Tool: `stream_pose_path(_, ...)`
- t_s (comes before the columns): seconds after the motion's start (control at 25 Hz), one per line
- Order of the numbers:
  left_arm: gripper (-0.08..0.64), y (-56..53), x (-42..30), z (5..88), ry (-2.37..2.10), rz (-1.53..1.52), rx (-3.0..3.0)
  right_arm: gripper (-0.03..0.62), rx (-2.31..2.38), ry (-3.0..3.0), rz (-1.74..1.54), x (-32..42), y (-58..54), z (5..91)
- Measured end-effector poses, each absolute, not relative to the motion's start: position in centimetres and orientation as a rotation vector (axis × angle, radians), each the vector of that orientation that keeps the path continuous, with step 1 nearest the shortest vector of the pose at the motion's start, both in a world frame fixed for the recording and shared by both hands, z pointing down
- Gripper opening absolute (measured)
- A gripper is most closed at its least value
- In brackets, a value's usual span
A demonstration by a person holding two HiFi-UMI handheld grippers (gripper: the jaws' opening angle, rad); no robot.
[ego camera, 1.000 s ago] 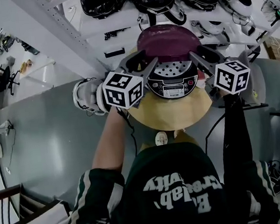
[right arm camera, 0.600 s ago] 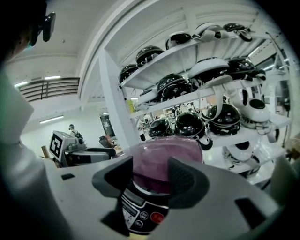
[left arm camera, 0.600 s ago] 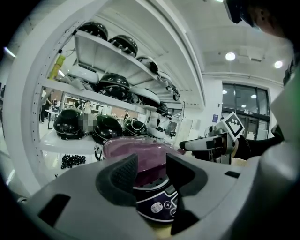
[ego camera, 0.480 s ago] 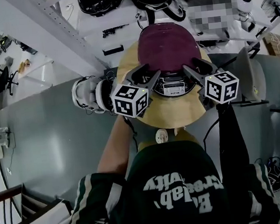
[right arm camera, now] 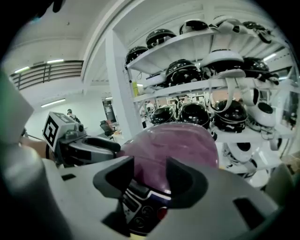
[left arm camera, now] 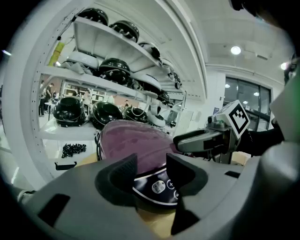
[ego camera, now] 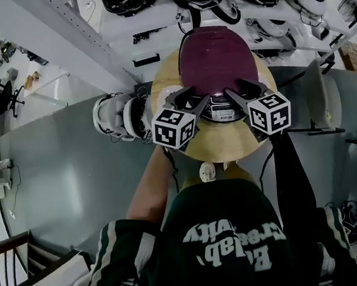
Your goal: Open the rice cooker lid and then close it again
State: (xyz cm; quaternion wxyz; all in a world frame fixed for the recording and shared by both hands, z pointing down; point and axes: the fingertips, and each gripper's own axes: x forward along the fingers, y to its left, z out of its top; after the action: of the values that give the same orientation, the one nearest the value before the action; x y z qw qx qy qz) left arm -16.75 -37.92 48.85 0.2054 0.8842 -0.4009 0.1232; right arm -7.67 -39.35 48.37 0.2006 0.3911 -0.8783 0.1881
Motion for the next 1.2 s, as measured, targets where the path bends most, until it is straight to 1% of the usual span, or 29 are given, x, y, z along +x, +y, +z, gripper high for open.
stream_pose_path(0.12, 0.196, -37.9, -16.8, 49.0, -1.118, 0.343, 2.448, 0.215, 1.08, -2.408, 0.5, -7.8, -39.3, 48.7)
stream_pose_path(0.2, 0.209, -37.8, -16.7, 49.1, -1.103, 0.339, 2.424, 0.216, 1.084, -2.37, 0.471, -8.0, -39.2, 48.9)
stream_pose_path(0.36, 0.222, -37.8, -16.4, 49.4, -1.094, 0.416, 2.43, 0.216, 1.073, -2.325, 0.472, -8.0, -39.4, 49.2)
stream_pose_path(0.48, 0.221, -37.9, -16.6, 49.3, -1.107, 0.373, 2.412, 0.192, 1.07, -2.341, 0.506, -7.9, -39.5, 49.1)
stream_pose_path(0.6, 0.222, -37.7, -16.6, 49.3, -1.14, 0.355, 2.414, 0.21, 1.111, -2.346, 0.485, -7.9, -39.3, 49.0)
stream_pose_path(0.8, 0.186, -37.8, -17.1, 49.3, -1.183, 0.346, 2.42, 0.215, 1.131, -2.332, 0.379, -8.0, -38.8, 48.9)
stream_pose_path(0.92, 0.224, -37.3, -17.0, 48.9, -1.206, 0.392, 2.455, 0.216, 1.199, -2.335, 0.28, -7.1, -38.1, 47.7)
stream_pose_path(1.2, 0.232, -34.9, -17.0, 44.8, -1.376, 0.339, 2.507, 0.218, 1.333, -2.474, 0.264, -4.6, -35.6, 43.0)
